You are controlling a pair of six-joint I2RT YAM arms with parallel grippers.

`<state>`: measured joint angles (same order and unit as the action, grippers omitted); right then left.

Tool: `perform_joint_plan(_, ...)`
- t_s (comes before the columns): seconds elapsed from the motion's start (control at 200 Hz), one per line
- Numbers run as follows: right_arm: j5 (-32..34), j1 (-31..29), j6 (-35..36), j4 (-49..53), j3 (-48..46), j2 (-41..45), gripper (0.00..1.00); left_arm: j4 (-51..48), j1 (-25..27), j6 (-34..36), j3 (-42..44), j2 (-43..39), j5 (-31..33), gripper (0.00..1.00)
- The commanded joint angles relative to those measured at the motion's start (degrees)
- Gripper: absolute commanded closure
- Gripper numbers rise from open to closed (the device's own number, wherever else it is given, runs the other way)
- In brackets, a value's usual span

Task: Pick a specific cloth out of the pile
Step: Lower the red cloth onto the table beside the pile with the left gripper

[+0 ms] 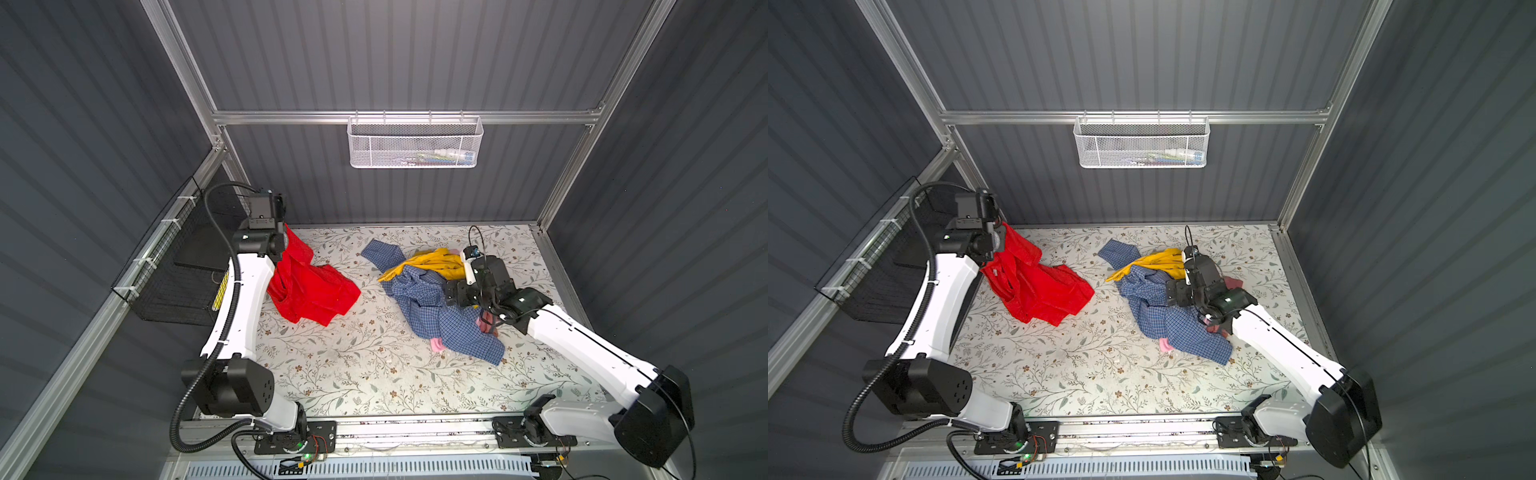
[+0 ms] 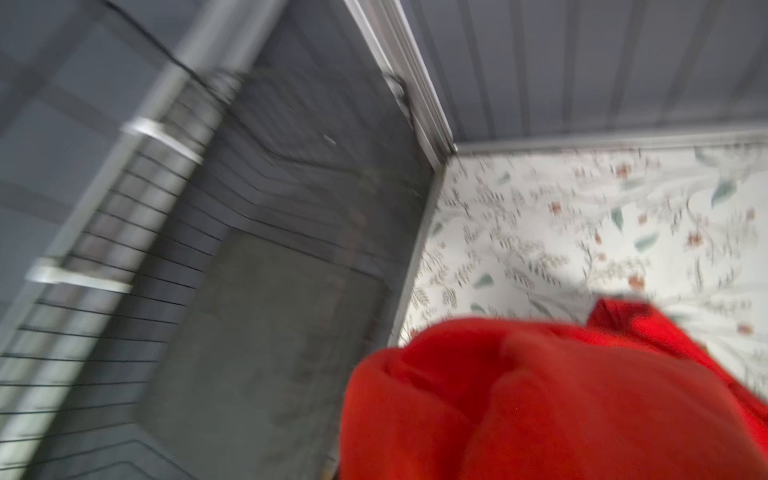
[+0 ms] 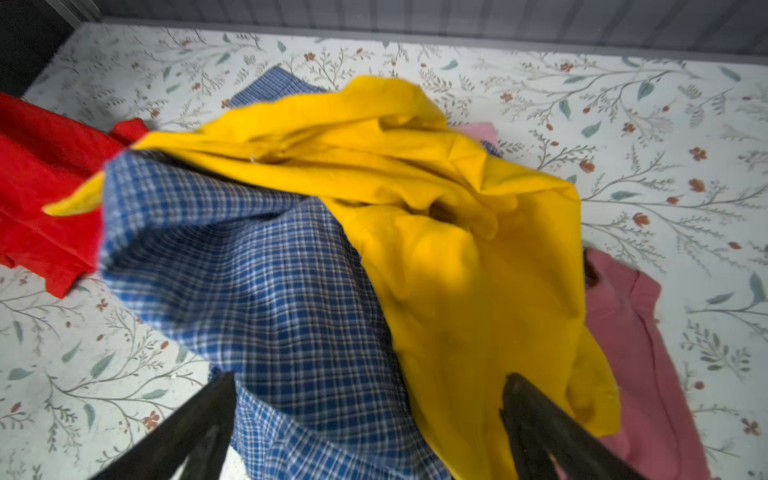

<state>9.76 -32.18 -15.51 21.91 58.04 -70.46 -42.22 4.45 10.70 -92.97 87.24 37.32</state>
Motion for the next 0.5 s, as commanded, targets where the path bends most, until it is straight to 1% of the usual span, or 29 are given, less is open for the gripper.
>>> perform_joint_plan(0.0,2.69,0.1,0.96,2.03,1.89,2.23,0.01,0.28,6.67,-0.34,4.99,0.5,4.73,1.0)
perform_joint_plan(0.05,3.61,0.02,1.17,2.41,1.83,2.82,0.01,-0.71,8.51,-2.22,6.36,1.37,4.17,1.0)
perform_joint_plan(0.105,3.99,0.05,1.18,2.9,1.86,3.18,0.01,-2.06,9.23,-4.82,7.66,2.23,2.56,1.0)
perform_joint_plan(0.215,4.11,0.02,0.69,4.2,1.81,3.73,0.01,-3.98,10.75,-10.06,9.97,3.4,-1.58,1.0)
perform_joint_plan(0.31,3.9,0.05,0.51,4.39,1.21,4.25,0.01,-3.66,12.7,-12.46,11.49,4.09,-5.92,1.0)
perform_joint_plan(0.32,3.87,0.07,0.51,4.44,1.07,4.31,0.01,-3.71,12.8,-12.74,13.08,4.25,-6.4,1.0)
perform_joint_plan(0.35,3.91,0.08,0.57,4.52,1.02,4.49,0.01,-3.68,12.94,-13.54,14.12,4.73,-7.75,1.0)
perform_joint_plan(0.495,4.14,0.02,0.65,5.01,1.11,4.91,0.01,-6.15,12.96,-16.69,15.3,9.81,-12.48,0.98)
